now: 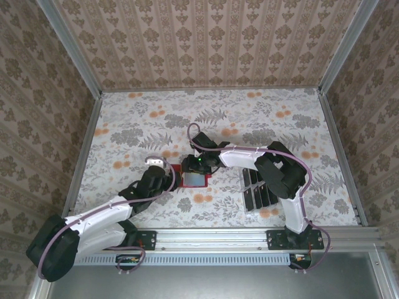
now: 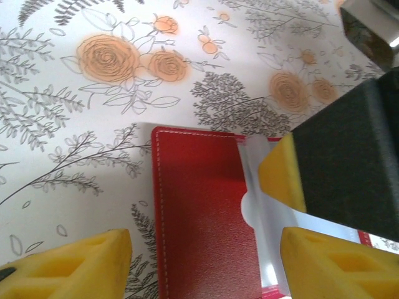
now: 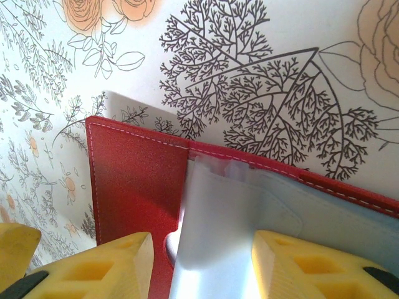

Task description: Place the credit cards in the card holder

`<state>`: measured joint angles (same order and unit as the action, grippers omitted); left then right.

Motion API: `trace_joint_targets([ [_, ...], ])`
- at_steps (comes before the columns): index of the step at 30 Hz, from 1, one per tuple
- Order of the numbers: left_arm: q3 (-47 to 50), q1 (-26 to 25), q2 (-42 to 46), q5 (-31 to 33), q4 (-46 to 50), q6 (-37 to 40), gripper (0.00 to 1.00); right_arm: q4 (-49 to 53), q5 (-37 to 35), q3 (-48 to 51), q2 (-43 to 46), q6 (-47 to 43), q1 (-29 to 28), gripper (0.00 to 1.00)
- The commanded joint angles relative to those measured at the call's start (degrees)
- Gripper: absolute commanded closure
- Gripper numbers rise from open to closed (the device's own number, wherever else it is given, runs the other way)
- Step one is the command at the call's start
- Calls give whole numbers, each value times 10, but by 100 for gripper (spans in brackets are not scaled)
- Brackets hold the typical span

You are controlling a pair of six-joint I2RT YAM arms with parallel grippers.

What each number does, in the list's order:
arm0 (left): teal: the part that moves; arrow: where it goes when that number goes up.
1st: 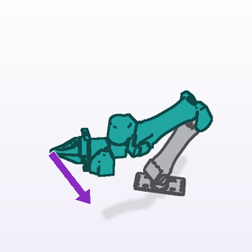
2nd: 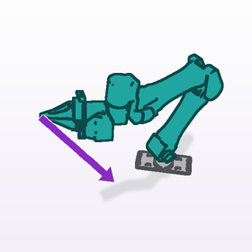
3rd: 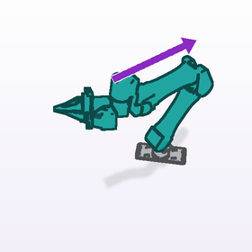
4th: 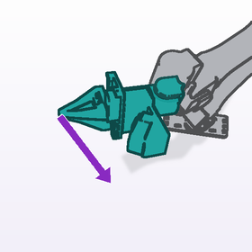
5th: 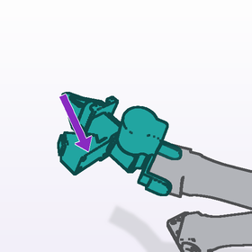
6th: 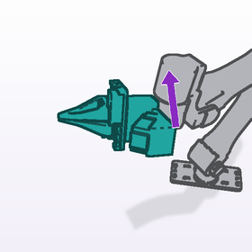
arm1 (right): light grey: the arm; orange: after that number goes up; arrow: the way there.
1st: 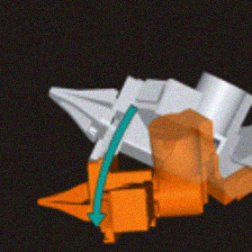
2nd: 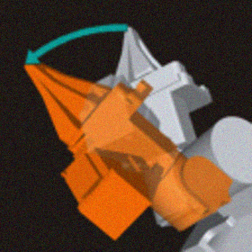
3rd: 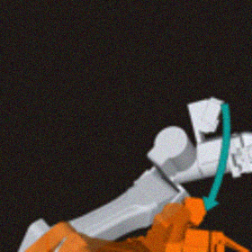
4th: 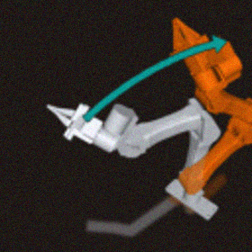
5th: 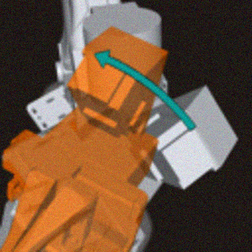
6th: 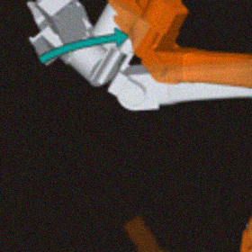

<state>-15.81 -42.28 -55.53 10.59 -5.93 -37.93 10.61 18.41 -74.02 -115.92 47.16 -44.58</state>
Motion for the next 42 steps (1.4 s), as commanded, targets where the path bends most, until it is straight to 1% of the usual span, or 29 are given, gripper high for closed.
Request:
trace_joint_targets([
  [1,6,-2,0,-28,-27,19,34,17,2,17,-19,10,-7,52],
  [13,6,-36,-25,-43,-40,25,35,16,3,17,-19,11,-7,52],
  [23,-24,-42,-93,-56,-74,34,35,15,6,16,-20,10,-7,52],
  [28,-37,-46,-121,-38,-76,31,35,15,7,17,-19,11,-7,51],
  [33,-56,-48,-140,12,-18,14,38,15,10,13,-18,11,-7,52],
  [39,-57,-51,-159,23,0,3,44,18,10,4,-7,10,-7,51],
  [42,-55,-52,-165,24,-1,0,44,21,11,-2,-5,11,-7,51],
])
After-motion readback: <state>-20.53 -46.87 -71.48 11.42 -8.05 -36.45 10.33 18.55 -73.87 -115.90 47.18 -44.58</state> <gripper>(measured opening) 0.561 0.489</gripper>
